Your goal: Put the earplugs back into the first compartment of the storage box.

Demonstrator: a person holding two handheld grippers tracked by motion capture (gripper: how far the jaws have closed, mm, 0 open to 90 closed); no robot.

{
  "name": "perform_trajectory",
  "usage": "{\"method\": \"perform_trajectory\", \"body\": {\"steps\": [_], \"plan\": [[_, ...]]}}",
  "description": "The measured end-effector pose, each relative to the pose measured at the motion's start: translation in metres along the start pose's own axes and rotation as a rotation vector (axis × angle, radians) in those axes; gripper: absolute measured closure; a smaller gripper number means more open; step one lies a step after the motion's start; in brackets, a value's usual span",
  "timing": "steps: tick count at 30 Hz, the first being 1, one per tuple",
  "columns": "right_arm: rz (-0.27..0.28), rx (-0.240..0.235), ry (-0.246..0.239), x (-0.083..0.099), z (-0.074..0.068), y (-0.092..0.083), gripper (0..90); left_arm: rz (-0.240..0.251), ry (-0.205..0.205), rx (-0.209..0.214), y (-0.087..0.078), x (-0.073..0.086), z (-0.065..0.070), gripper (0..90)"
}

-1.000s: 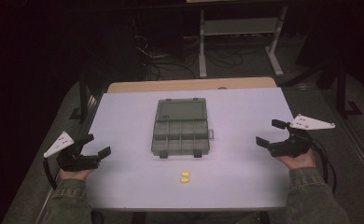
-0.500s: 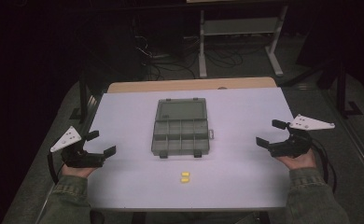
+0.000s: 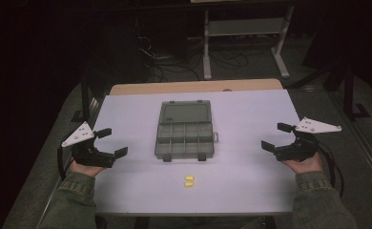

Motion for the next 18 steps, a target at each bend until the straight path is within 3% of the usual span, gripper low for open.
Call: {"method": "perform_trajectory", "body": {"steps": [18], "plan": [[-0.012,-0.001,-0.003,0.0,0.0,0.001,0.0,-0.053,0.078,0.127,0.026,-0.027,0.017,0.0]]}}
Point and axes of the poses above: each handheld gripper's, and its own axes: y roughly forward along the jaws, x roughly out of its underside, z roughly to its right, the point moved 1 cm from there along y, roughly forward along the jaws, and after that the axes turned 11 degrees about y, right-handed, at the moved point
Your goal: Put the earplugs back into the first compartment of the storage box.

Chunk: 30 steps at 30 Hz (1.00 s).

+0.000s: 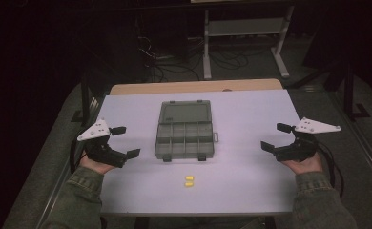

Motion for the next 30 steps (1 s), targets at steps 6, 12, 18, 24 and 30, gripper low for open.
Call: {"method": "perform_trajectory", "body": {"steps": [6,12,18,24,30], "plan": [[0.0,-0.002,0.0,0.0,0.0,0.0,0.0,-0.02,0.026,0.04,0.01,-0.008,0.006,0.0],[-0.002,-0.004,0.0,0.0,0.0,0.0,0.0,-0.042,0.051,0.085,0.021,-0.015,0.012,0.0],[-0.008,-0.005,-0.003,0.001,-0.001,0.001,0.0,-0.064,0.058,0.126,0.034,-0.018,0.016,0.0],[-0.01,-0.004,-0.001,0.001,0.0,0.001,0.0,-0.094,0.081,0.153,0.045,-0.021,0.02,0.0],[-0.012,-0.005,-0.002,0.001,-0.001,0.001,0.0,-0.12,0.101,0.181,0.054,-0.021,0.026,0.0]]}}
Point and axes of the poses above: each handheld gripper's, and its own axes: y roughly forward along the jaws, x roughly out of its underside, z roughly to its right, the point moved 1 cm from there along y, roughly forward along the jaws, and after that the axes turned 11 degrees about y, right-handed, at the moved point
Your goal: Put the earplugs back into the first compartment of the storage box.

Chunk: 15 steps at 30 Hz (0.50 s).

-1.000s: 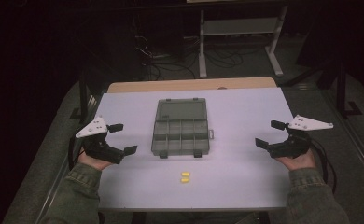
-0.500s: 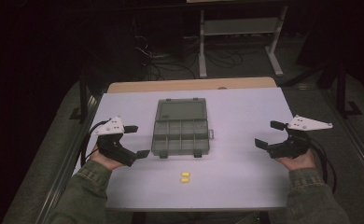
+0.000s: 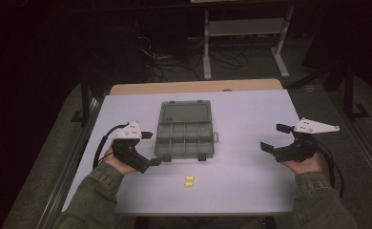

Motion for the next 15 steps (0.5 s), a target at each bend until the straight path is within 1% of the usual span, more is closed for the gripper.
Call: {"method": "perform_trajectory", "body": {"steps": [2,9,10,13,15], "plan": [[-0.001,-0.001,0.0,0.0,0.0,0.0,0.0,-0.017,0.01,0.014,0.006,-0.001,0.002,0.0],[-0.002,-0.003,-0.002,0.0,0.0,0.0,0.0,-0.036,0.03,0.046,0.017,-0.004,0.006,0.0],[-0.001,-0.003,-0.003,0.0,0.0,0.0,0.0,-0.04,0.038,0.057,0.021,-0.006,0.008,0.0],[-0.002,-0.004,-0.004,0.0,0.0,0.0,0.0,-0.048,0.044,0.066,0.025,-0.007,0.01,0.0],[-0.002,-0.005,-0.004,0.0,-0.001,0.0,0.0,-0.061,0.06,0.081,0.031,-0.009,0.013,0.0]]}}
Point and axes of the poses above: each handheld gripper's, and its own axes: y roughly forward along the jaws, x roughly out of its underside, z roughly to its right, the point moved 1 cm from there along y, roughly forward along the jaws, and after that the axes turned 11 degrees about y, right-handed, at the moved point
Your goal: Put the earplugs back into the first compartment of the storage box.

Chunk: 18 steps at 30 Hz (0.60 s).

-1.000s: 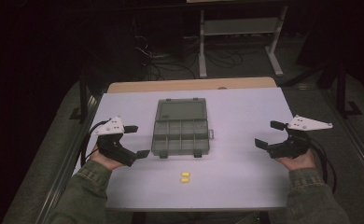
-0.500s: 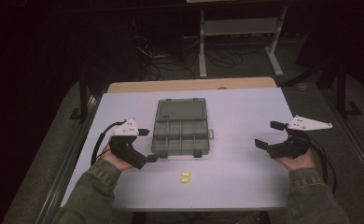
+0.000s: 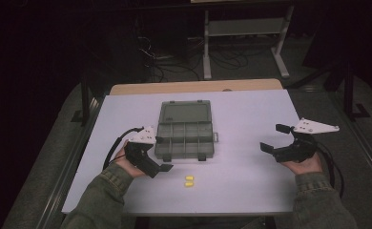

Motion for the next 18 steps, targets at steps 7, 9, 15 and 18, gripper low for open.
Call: {"method": "perform_trajectory", "body": {"steps": [7,9,15,18], "plan": [[0.0,-0.001,0.0,0.0,-0.001,0.0,0.0,-0.012,0.017,0.035,0.01,-0.004,0.005,0.0],[-0.002,-0.001,-0.002,0.0,-0.001,0.0,0.0,-0.018,0.024,0.044,0.014,-0.005,0.006,0.0],[-0.005,-0.003,-0.002,0.001,-0.001,0.0,0.0,-0.061,0.055,0.07,0.028,-0.008,0.011,0.0],[-0.006,-0.005,-0.003,0.001,-0.001,0.0,0.0,-0.073,0.058,0.091,0.034,-0.008,0.012,1.2]]}}
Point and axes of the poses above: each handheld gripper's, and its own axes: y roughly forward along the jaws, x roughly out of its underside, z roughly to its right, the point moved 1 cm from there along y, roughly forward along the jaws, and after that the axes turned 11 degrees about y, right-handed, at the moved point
